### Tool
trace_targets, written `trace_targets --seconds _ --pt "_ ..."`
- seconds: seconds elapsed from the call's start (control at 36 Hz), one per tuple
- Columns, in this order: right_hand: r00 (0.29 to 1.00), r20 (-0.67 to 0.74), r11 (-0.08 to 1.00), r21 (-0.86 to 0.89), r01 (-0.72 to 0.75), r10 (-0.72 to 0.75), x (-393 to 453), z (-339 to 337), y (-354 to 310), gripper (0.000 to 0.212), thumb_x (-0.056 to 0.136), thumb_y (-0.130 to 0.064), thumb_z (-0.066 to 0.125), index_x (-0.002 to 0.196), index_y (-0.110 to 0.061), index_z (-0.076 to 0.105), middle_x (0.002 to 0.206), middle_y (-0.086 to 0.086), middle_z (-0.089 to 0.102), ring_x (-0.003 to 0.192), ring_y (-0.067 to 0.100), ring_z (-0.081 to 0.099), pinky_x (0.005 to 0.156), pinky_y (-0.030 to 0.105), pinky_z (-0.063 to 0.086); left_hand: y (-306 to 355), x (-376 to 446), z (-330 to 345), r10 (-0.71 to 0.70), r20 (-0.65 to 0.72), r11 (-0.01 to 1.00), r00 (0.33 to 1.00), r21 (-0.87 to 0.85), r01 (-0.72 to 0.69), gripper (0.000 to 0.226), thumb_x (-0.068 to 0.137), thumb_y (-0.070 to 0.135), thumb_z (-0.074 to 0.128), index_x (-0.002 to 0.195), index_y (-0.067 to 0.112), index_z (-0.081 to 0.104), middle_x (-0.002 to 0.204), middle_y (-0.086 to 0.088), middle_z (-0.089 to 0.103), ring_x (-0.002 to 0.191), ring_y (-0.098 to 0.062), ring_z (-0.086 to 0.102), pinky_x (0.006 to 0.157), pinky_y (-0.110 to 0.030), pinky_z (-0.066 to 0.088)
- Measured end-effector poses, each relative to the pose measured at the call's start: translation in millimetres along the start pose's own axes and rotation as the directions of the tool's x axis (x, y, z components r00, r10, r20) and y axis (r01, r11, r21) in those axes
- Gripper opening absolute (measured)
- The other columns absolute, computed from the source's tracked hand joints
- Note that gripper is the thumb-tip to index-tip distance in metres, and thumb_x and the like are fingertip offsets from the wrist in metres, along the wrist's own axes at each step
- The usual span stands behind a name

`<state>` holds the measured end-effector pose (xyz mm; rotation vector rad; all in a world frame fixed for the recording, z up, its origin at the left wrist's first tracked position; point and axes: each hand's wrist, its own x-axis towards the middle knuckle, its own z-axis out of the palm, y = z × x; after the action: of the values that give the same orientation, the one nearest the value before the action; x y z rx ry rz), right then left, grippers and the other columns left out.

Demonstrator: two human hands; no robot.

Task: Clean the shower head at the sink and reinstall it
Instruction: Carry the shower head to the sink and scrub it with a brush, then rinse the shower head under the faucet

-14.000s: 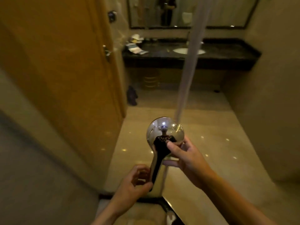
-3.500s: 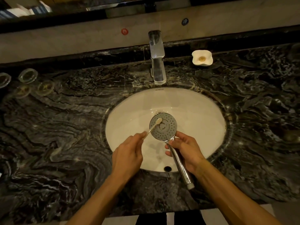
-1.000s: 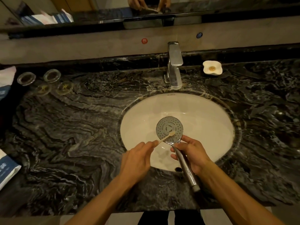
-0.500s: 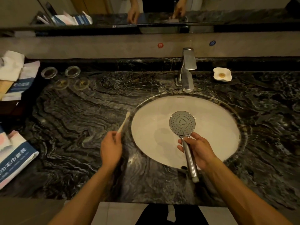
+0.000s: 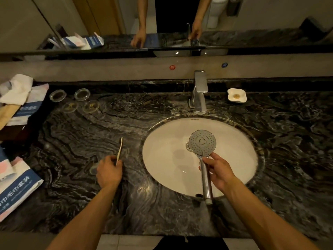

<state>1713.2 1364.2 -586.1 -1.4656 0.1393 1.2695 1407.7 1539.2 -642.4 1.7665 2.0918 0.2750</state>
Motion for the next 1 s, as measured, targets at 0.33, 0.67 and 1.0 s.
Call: trace_targets --seconds 0.33,0.67,1.0 --pt "0.998 0.029 0.997 -0.065 -0.051 0.053 38.4 -15.1 -25.3 0.046 0.087 0.002 0.064 0.130 -0.013 0.061 0.104 0.015 0.070 0.091 0.029 0.060 0.091 0.044 0.053 235.5 -18.5 -26.5 0.756 -0.177 0.581 0.630 -0.264 -0.770 0.033 0.087 0.019 0.067 0.120 0.013 0.063 0.110 -0.009 0.063 0.098 -0.018 0.060 0.081 -0.023 0.048" --pt "0.993 0.096 0.995 -0.071 -0.063 0.070 70.1 0.6 -57.8 0.042 0.086 0.001 0.064 0.126 -0.011 0.063 0.085 0.008 0.072 0.074 0.019 0.064 0.069 0.032 0.049 349.6 1.3 -7.0 0.919 0.217 0.260 0.328 0.288 -0.922 0.057 0.091 0.021 0.060 0.143 0.013 0.039 0.148 -0.011 0.042 0.133 -0.029 0.043 0.094 -0.045 0.049" --pt "0.989 0.098 0.994 -0.046 -0.103 0.107 86.4 10.5 -52.5 0.041 0.087 0.003 0.062 0.124 -0.012 0.064 0.094 0.014 0.071 0.081 0.025 0.063 0.077 0.037 0.051 364.2 9.3 -19.9 0.910 0.323 0.155 0.262 0.320 -0.935 0.038 0.086 0.016 0.060 0.123 0.008 0.055 0.125 -0.011 0.060 0.101 -0.033 0.064 0.077 -0.046 0.055"
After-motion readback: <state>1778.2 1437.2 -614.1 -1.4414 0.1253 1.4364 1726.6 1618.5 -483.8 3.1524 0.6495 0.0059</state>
